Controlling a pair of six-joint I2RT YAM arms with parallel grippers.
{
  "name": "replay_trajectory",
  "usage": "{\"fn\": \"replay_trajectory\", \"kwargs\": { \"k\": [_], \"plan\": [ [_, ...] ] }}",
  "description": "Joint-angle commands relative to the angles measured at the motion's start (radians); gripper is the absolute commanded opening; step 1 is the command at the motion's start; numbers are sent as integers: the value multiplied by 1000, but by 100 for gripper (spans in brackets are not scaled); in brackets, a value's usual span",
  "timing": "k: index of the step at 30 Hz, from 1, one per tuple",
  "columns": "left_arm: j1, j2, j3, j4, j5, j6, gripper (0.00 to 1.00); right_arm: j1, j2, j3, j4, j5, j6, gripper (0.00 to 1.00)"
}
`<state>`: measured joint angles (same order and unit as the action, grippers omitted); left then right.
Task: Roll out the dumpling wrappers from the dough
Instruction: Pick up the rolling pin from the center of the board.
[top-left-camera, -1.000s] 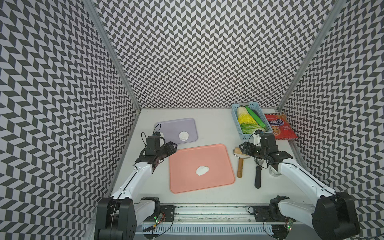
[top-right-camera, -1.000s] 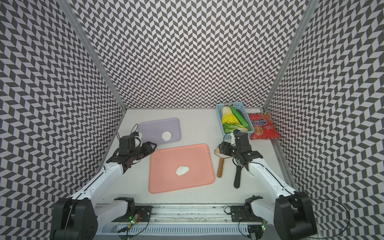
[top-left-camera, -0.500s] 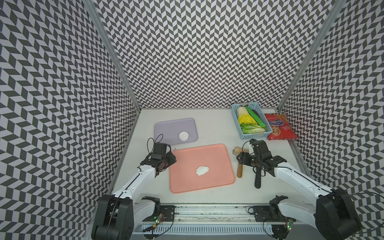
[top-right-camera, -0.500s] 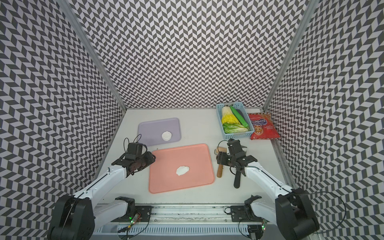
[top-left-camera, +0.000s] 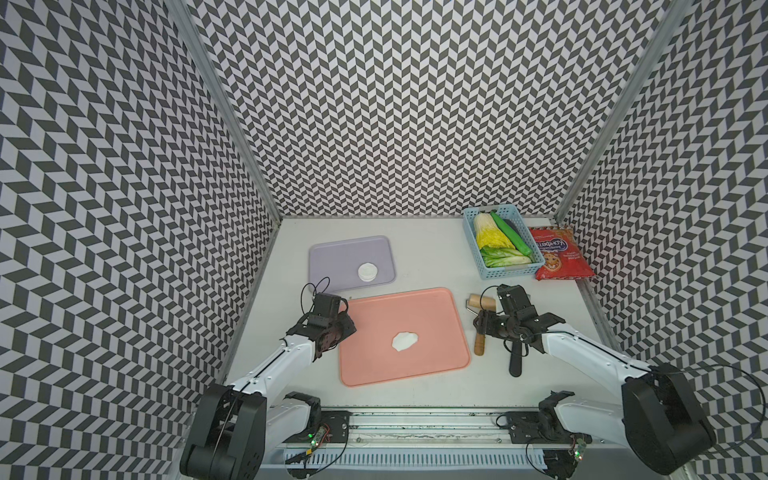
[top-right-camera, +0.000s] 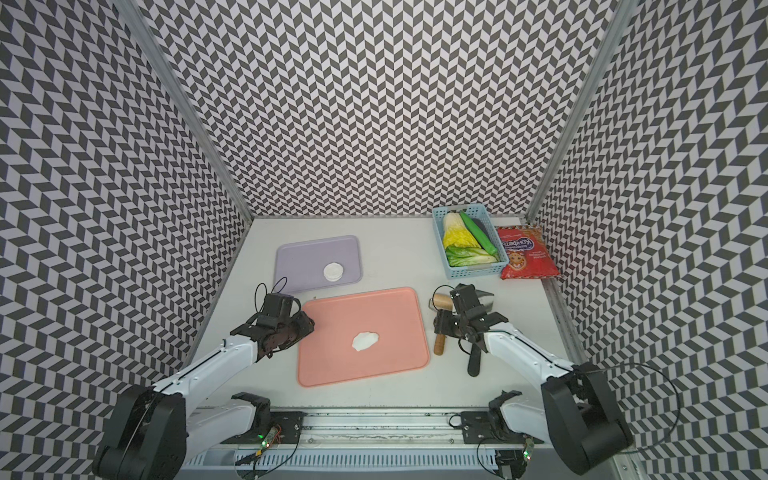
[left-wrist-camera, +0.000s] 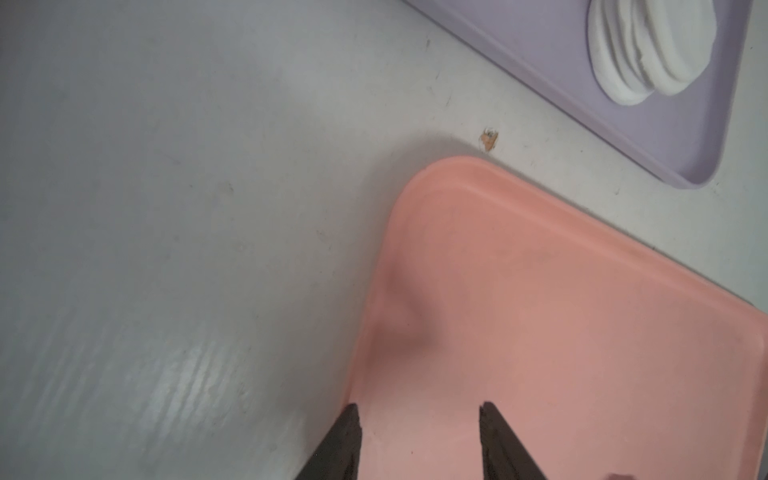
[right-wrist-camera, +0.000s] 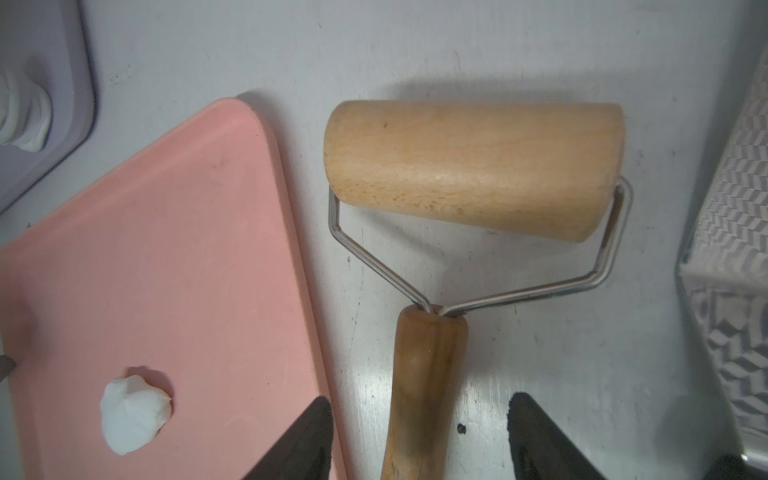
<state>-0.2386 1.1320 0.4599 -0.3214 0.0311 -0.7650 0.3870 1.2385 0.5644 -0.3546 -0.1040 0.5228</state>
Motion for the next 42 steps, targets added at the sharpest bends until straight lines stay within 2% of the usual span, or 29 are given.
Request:
{"fn": "replay_trajectory", "kwargs": {
  "k": [1,9,14,17,22,26,35,38,42],
  "plan": [
    [-5,8,-15,12,4,1,49,12,22,-9,56,9,8,66],
    [-19,14,11,52,36,19,49,47,92,-1,68,38,5,60],
    [-28,30,60,59,49,32,50,67,132,7,65,77,3,51],
    [-34,45,91,64,57,38,51,69,151,6,73,91,0,42],
    [-41,63,139,75,78,49,52,71,162,18,65,118,-5,16],
    [-43,64,174,101,120,72,52,70,120,45,40,139,-22,0],
    [-58,58,257,253,337,126,50,72,-74,100,96,58,-113,0],
    [-89,67,290,306,379,138,51,80,-105,115,135,14,-130,0],
    [-151,93,335,404,444,122,54,142,-117,153,185,-4,-133,0]
  ]
}}
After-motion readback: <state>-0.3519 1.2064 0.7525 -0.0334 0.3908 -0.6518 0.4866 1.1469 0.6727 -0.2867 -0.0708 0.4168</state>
